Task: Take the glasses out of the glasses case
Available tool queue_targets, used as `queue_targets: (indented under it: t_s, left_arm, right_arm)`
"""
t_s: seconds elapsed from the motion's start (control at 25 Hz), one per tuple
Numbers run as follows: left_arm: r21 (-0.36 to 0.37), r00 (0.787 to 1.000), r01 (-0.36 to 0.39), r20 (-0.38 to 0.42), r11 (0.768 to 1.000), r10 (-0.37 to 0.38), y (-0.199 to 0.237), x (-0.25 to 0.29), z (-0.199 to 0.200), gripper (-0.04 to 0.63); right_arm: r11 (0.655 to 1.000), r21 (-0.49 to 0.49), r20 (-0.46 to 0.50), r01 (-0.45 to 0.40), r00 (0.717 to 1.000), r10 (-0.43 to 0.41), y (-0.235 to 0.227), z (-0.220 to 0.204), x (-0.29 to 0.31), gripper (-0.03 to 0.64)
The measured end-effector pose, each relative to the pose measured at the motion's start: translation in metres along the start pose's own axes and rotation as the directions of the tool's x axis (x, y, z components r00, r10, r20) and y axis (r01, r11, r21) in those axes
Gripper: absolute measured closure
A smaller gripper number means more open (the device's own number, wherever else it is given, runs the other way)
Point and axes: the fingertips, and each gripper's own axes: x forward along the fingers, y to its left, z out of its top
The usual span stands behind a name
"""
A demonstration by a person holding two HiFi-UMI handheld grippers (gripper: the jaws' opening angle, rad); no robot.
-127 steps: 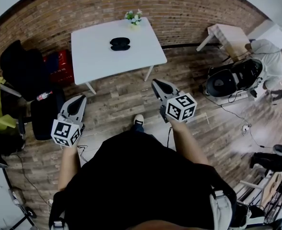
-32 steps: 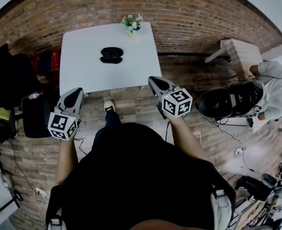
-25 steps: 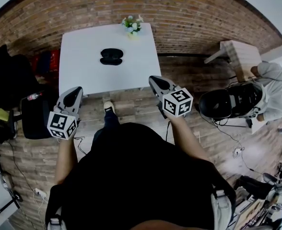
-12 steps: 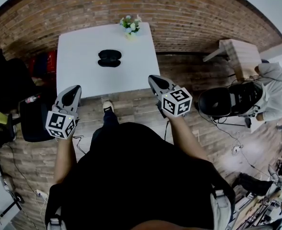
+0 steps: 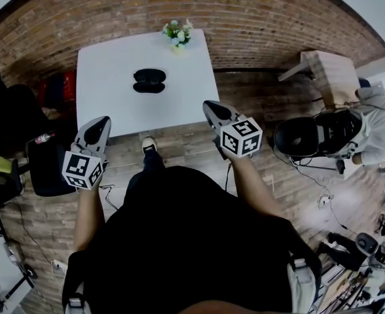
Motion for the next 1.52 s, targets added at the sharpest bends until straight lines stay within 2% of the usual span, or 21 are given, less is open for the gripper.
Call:
queue_targets:
  t_s: [0.44, 0.8, 1.52]
  left_arm:
    - [0.004, 1.0, 0.004, 0.004, 1.0, -0.004, 0.026, 0.02, 0.005, 0.583]
    - [-0.01, 1.0, 0.017, -0.021, 1.0, -0.017, 0.045, 0.035, -0.003, 0.583]
    - [0.003, 0.998, 0.054, -0.044, 0.999, -0.054, 0.097, 0.084, 0.006, 0.583]
  right_arm:
    - [1.0, 0.011, -0.01, 0.011, 1.0, -0.011, -0.01, 0.004, 0.02, 0.601]
    - [1.0, 0.021, -0.022, 0.017, 1.0, -0.016, -0.017, 0.009, 0.041, 0.601]
    - [0.999, 0.046, -0.029, 0.024, 0.999, -0.022, -0.04, 0.03, 0.099, 0.601]
